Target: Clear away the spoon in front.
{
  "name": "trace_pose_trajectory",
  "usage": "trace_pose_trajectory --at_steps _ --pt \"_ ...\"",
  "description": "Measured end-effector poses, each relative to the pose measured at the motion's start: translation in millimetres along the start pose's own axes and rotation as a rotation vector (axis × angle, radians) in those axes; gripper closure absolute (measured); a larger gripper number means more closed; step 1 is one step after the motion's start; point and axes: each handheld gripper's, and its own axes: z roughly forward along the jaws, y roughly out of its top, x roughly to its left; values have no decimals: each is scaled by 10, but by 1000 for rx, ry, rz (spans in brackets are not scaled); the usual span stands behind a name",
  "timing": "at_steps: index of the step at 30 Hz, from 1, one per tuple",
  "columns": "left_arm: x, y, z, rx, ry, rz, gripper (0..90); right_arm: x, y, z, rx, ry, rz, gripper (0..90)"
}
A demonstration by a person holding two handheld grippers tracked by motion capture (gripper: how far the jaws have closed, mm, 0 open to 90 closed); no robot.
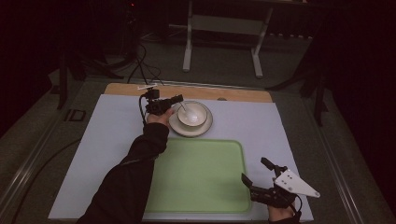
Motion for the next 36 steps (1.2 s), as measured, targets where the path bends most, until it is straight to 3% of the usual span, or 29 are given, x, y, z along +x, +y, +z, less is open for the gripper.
trace_pose_trajectory --at_steps 8,15,25,36 --pt "-199 118 -106 21 -6 65 847 4 -2 6 4 -3 2 134" --pt "-355 180 -209 62 -22 70 847 5 -3 7 1 -2 2 134" --pt "-623 306 -513 110 -56 144 847 1 -10 20 5 1 9 134" --pt "-926 279 -773 216 -119 241 847 19 -5 30 8 4 3 134"
